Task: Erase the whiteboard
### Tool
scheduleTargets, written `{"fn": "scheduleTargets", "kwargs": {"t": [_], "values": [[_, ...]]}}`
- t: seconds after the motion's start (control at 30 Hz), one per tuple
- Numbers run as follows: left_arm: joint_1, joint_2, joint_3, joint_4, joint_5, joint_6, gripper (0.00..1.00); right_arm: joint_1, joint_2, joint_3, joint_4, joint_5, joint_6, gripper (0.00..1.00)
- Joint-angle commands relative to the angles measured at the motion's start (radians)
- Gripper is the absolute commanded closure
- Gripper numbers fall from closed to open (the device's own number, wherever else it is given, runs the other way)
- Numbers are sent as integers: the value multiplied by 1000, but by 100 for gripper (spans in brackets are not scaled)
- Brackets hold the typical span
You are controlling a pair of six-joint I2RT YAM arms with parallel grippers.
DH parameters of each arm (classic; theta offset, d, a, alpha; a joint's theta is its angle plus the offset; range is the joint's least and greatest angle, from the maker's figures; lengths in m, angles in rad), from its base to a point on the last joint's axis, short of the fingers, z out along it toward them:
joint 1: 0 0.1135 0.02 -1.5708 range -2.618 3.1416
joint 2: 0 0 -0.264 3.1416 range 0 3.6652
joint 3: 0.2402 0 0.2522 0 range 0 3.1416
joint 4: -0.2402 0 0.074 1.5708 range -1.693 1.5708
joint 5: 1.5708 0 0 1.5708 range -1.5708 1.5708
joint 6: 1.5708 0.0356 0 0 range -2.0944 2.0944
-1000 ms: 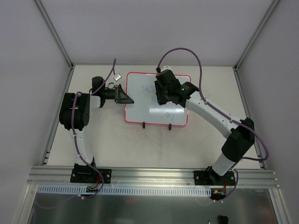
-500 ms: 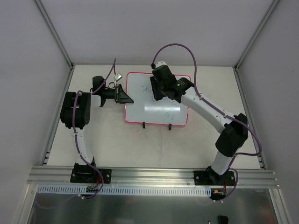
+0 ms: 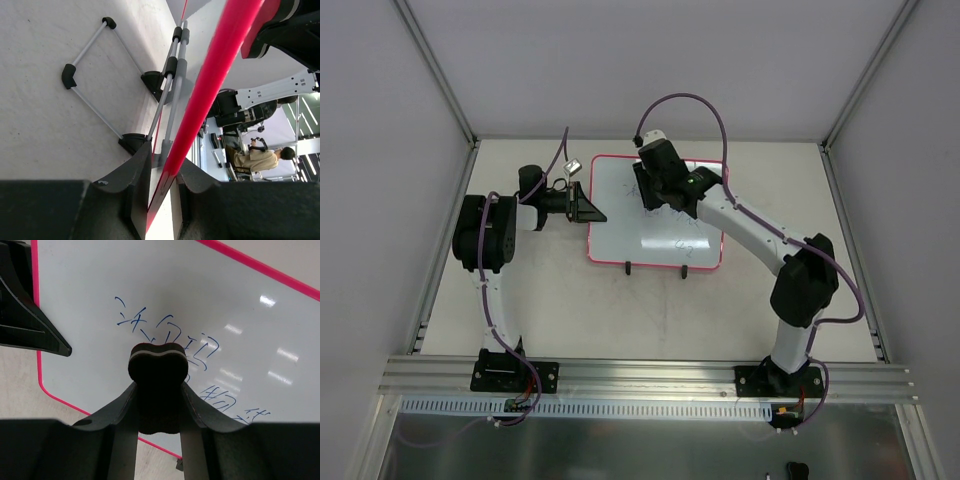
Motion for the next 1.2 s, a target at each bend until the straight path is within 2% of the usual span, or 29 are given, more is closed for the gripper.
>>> {"fn": "scheduleTargets", "kwargs": {"t": [0.0,0.07,0.13,0.17,0.27,0.8,1.07,1.17], "values": [[10,10,27,61,43,-28,81,-3,17,44,80,6,-39,100],[10,10,22,81,45,-37,82,-3,26,41,97,3,-50,100],[9,12,22,94,45,-46,87,-3,32,42,120,-3,-62,100],[9,10,19,103,46,-49,94,0,45,42,128,-6,-68,100],[7,4,10,130,43,-58,100,7,69,61,140,10,-99,100],[4,10,-11,196,29,-98,100,76,151,100,244,162,-209,100],[-3,0,-59,259,28,-94,100,85,140,100,249,170,-197,100],[-22,18,-62,385,57,-164,100,85,138,97,249,172,-191,100]]}}
